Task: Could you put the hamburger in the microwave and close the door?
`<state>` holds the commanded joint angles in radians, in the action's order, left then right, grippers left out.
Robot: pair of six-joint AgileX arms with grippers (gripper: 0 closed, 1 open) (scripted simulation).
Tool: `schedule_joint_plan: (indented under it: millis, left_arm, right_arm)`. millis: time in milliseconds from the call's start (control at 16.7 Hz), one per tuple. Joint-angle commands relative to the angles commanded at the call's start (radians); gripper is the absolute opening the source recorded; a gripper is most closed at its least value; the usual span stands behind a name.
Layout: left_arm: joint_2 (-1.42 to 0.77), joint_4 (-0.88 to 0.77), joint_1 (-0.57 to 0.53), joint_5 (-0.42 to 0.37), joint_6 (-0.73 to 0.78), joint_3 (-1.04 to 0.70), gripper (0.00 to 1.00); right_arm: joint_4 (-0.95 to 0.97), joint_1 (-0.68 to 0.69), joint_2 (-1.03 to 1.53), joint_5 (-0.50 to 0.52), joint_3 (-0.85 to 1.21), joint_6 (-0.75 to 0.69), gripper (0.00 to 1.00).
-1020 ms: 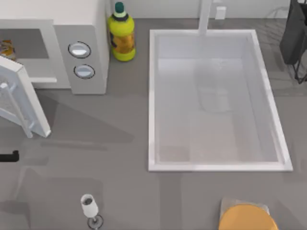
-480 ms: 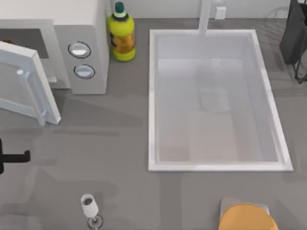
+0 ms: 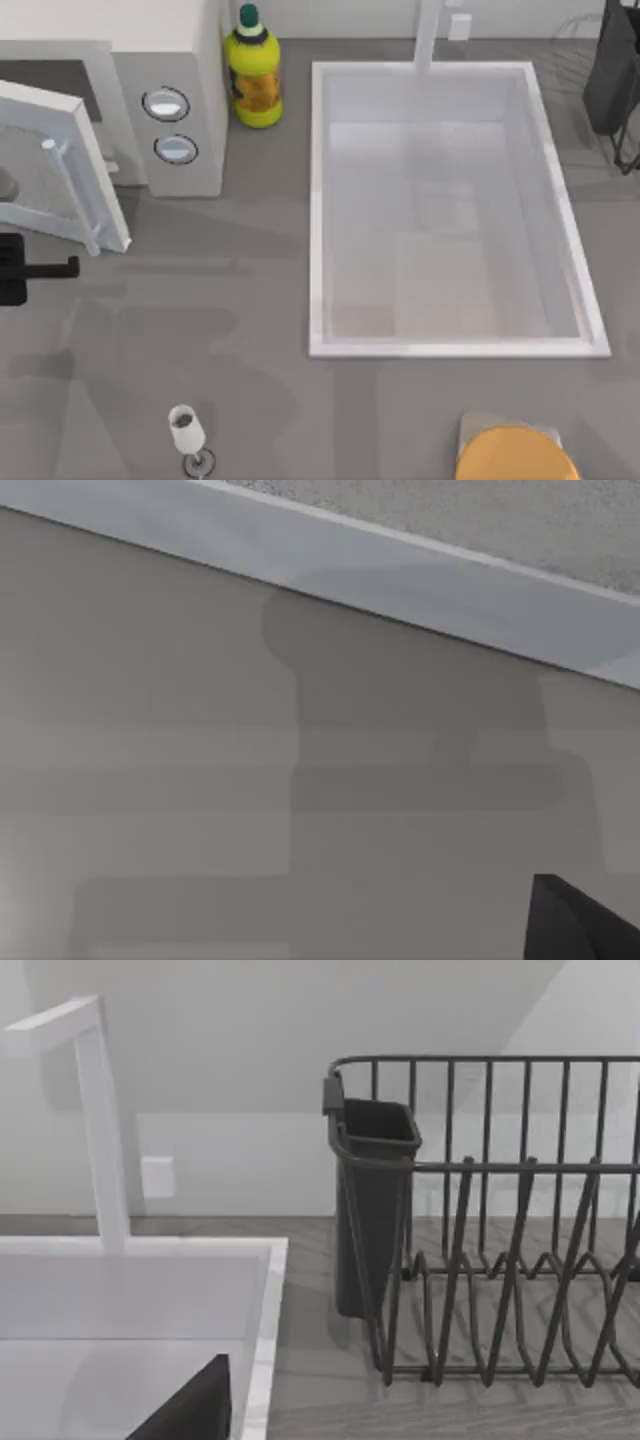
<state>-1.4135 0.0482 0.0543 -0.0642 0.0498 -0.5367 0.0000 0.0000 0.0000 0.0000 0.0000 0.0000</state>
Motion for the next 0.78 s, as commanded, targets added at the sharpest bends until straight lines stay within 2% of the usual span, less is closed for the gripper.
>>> schedule_joint_plan:
  millis: [240, 600, 780]
  left_arm:
    - [-0.142, 0.072, -0.015, 0.009, -0.008, -0.097, 0.00]
    - [-0.152, 0.080, -0.012, 0.010, -0.009, -0.108, 0.00]
    - [-0.222, 0.072, -0.017, 0.013, -0.012, -0.179, 0.00]
  right_arm:
    - [0.000, 0.000, 0.000, 0.000, 0.000, 0.000, 1.00]
    - [0.000, 0.000, 0.000, 0.000, 0.000, 0.000, 1.00]
    - [0.000, 0.000, 0.000, 0.000, 0.000, 0.000, 1.00]
